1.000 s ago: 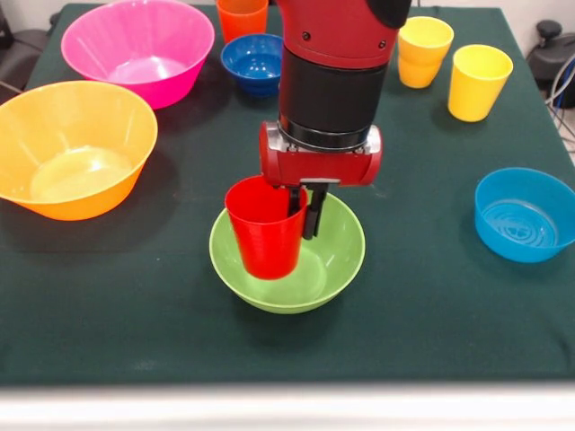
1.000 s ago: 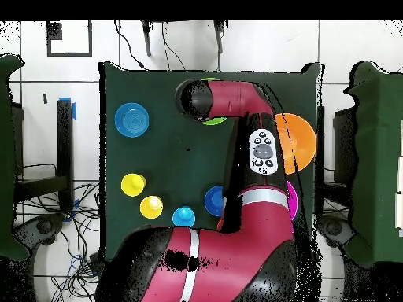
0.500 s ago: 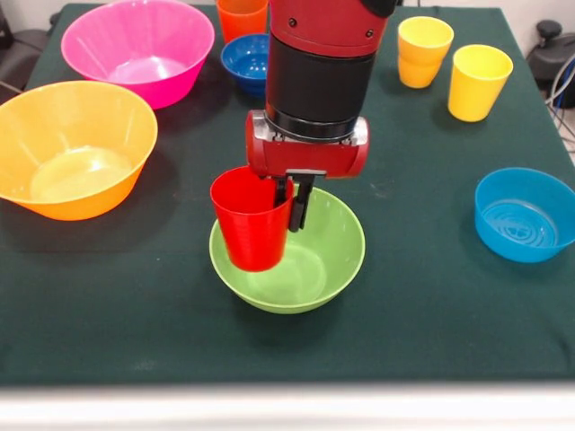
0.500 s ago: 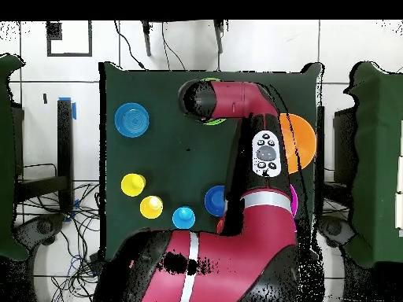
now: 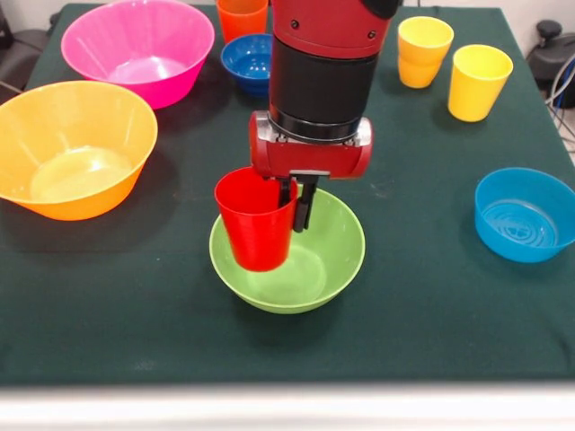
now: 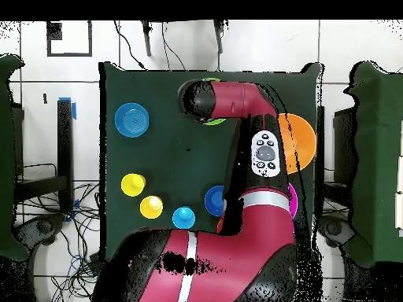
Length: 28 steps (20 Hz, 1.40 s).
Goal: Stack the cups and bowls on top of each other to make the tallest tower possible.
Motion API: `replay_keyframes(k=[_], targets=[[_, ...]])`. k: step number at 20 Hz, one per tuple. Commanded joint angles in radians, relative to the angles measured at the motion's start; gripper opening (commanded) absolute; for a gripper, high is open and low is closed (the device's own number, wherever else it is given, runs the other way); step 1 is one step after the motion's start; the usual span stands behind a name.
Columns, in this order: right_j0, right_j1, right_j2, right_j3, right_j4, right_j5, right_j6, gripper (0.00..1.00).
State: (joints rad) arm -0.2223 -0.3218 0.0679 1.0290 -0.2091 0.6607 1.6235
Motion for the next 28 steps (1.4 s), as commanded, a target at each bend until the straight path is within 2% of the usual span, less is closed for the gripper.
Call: replay_keyframes(k=[1, 11, 17, 28], targets=[[0.044, 0.07, 0.031, -0.001, 0.013, 0.068, 0.116, 0.0], [0.059, 0.049, 0.009, 0.037, 0.024, 0.04, 0.119, 0.0], [0.045, 0.085, 0.003, 0.001, 0.008, 0.026, 0.088, 0.0], [0.01, 0.078, -0.004, 0.007, -0.01, 0.006, 0.031, 0.0]])
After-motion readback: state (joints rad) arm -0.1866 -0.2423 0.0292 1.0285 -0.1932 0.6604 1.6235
